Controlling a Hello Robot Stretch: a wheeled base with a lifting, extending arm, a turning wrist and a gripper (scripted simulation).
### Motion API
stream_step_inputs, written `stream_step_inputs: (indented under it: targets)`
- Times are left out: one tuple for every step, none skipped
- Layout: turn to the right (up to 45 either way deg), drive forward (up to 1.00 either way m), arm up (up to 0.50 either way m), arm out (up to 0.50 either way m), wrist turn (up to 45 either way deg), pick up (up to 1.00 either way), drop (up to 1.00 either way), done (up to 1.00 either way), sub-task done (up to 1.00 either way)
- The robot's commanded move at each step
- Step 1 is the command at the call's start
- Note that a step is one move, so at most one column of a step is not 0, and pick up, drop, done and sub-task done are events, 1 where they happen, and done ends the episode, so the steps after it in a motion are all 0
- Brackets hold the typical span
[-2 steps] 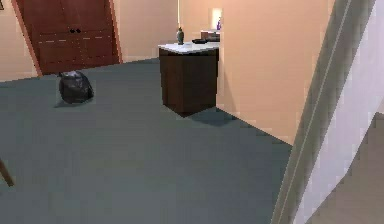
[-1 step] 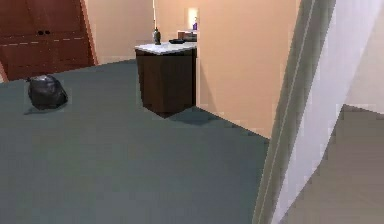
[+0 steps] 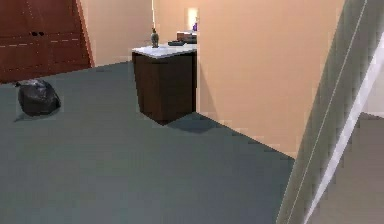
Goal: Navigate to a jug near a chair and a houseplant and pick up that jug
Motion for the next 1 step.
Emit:
stream_step_inputs:
  targets:
    - [-39.0, 0.0, 0.0, 0.0, 0.0, 0.0, 0.0, 0.0, 0.0]
